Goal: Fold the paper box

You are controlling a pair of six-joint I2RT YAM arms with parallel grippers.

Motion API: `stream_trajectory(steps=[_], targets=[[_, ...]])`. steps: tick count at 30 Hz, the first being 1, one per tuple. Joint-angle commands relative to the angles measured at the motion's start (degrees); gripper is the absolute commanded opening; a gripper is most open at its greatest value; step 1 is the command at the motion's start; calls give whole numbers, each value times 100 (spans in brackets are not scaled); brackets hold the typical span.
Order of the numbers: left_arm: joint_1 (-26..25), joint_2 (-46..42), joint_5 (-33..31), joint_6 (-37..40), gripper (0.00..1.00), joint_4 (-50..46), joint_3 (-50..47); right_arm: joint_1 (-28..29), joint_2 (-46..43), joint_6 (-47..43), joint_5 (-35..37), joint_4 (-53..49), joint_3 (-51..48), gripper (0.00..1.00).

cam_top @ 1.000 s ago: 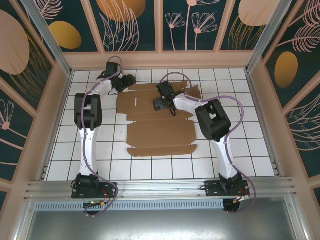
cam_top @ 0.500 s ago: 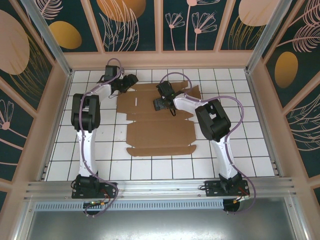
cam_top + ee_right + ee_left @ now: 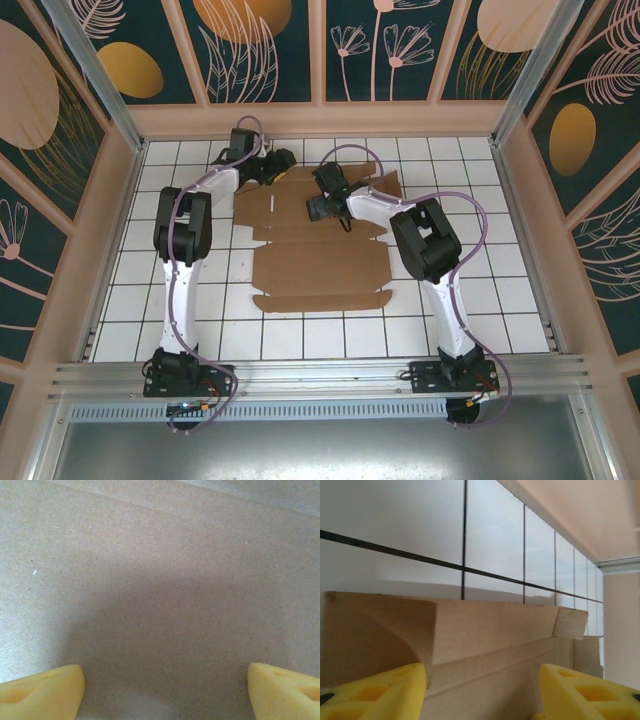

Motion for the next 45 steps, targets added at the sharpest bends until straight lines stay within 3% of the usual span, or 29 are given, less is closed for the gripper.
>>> stream_trajectory(steps=[1, 4, 10, 15, 21, 35, 45], targets=[[285, -989, -423, 473, 64, -318, -517, 44, 693, -138, -180, -750, -348, 85], [493, -1604, -803, 808, 70, -530, -1186, 46, 689, -166, -222, -733, -356, 85], [898, -2045, -1784, 1063, 67, -900, -2322, 49, 733, -182, -351, -698, -321, 84], [1004, -1883, -926, 1203, 64, -601, -2625, 49, 751, -207, -485, -654, -356, 82], [1004, -1610, -464, 1363, 60, -520, -2625, 54, 733, -221, -541, -632, -417, 79], [1002, -1696, 1208, 835, 50, 815, -3382, 40, 689, -228, -515, -584, -532, 76], [1002, -2060, 1333, 563, 40, 1016, -3569, 27, 654, -235, -512, -540, -556, 74]])
